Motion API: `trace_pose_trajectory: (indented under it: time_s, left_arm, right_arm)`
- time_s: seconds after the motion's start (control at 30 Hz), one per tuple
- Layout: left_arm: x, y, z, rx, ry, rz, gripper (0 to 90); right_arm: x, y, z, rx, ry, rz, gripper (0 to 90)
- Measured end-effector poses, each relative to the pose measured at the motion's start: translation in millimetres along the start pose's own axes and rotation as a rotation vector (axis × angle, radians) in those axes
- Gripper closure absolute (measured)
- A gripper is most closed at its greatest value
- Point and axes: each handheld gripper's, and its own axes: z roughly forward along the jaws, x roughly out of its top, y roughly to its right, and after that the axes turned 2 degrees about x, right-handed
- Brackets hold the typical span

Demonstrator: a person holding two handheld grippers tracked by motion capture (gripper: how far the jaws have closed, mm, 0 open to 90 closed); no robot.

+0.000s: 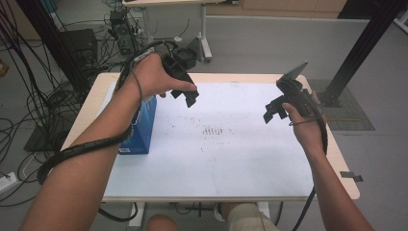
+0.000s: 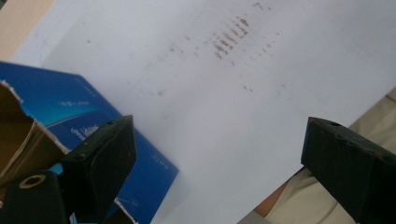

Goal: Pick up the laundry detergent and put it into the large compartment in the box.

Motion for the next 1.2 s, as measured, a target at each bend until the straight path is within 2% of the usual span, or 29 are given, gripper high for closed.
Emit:
trace_pose_trajectory:
  time_s: [0.1, 0.33, 0.83, 1.2]
  left_arm:
    - [4.1, 6.1, 0.7, -0.008, -0.004, 0.052, 10.8]
    - [11.4, 18.7, 1.9, -0.010, -0.009, 0.138, 11.0]
    - [14.8, 26.7, 2.6, -0.022, -0.003, 0.180, 10.9]
    - [11.9, 29.6, 1.3, -0.026, 0.007, 0.181, 10.9]
  right_arm:
    - [0.8, -0.6, -0.4, -0.001, -0.001, -0.002, 7.0]
    - [3.3, -2.4, 0.3, -0.002, -0.003, -0.004, 7.1]
    - [2.1, -2.9, 0.2, -0.006, -0.001, -0.008, 7.0]
    - [-1.6, -5.3, -3.6, -0.008, 0.007, -0.013, 7.1]
